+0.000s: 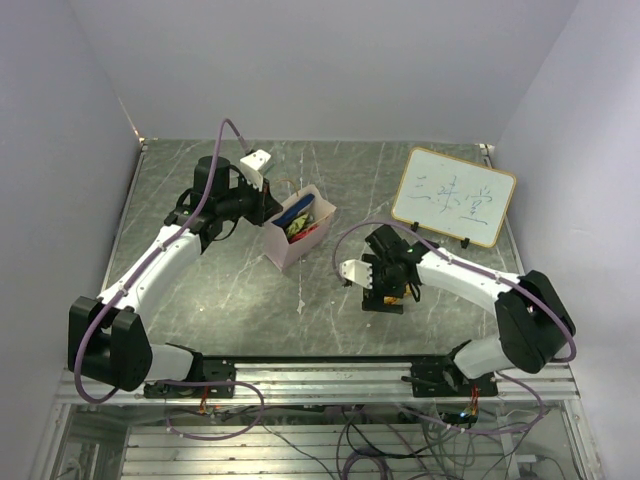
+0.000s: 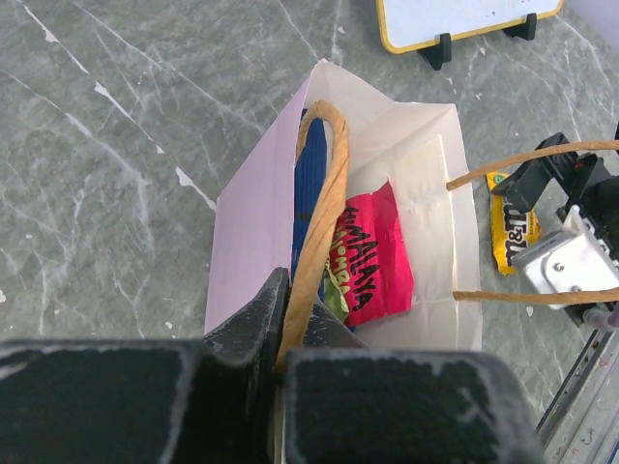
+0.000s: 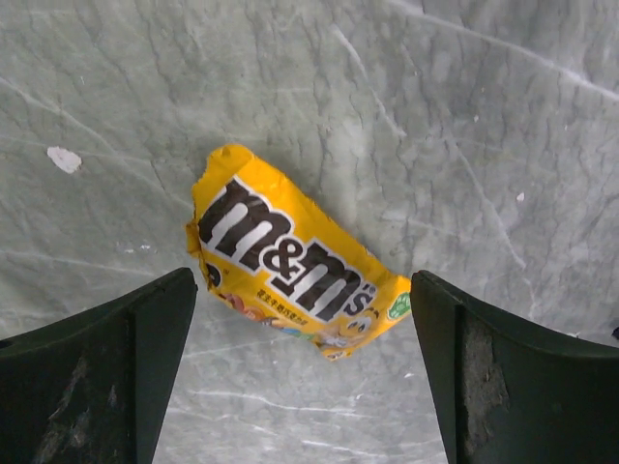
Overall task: Place the snacks into the paper bag
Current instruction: Pick up the snack from the center of the board.
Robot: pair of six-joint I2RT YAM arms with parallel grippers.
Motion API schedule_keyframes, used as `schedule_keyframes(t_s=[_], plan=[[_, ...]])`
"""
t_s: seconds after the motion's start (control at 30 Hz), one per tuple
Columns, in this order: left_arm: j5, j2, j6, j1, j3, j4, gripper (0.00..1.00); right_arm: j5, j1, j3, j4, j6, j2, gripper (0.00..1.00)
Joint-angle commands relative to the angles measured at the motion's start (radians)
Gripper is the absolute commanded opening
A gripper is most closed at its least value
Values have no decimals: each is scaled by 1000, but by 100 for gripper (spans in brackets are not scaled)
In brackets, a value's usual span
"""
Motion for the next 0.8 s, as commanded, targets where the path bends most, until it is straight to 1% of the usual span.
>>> schedule_keyframes(t_s=[0.0, 0.1, 0.23, 0.47, 0.63, 0.77], plan=[[0, -19, 8, 9, 3, 52, 7, 46, 41, 6, 59, -10, 31, 93], [4, -17, 6, 11, 4, 53, 7, 68, 62, 13, 71, -13, 69, 91], [7, -17, 5, 13, 3, 56, 7, 71, 69, 36, 57, -20, 118, 86], [4, -24, 9, 14, -4, 58, 7, 45, 71, 53, 31, -15, 160, 73], [6, -21, 8, 16, -4, 59, 7, -12, 71, 64, 25, 18, 149, 58], [4, -22, 10, 17, -3, 57, 7, -41, 69, 71, 23, 38, 135, 51]])
